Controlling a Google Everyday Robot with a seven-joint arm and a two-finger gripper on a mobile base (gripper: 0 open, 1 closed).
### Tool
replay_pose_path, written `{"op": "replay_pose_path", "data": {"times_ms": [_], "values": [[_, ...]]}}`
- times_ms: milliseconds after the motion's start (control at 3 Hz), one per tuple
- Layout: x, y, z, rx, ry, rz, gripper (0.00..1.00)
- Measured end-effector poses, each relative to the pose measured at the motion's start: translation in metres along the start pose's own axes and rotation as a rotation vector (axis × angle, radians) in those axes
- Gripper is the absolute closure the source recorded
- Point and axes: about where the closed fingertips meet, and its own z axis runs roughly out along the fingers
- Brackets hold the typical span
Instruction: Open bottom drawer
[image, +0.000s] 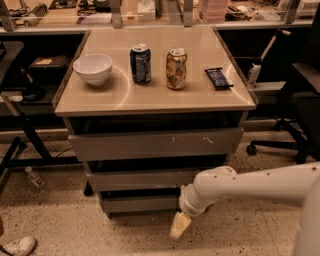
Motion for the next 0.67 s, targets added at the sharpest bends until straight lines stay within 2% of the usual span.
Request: {"op": "replay_pose_path", "data": {"times_ms": [333,667], "values": [[0.026,-0.017,0.051,0.005,0.007,0.034,0.00],[0.042,-0.031,0.089,0.005,0.020,0.049,0.00]]}}
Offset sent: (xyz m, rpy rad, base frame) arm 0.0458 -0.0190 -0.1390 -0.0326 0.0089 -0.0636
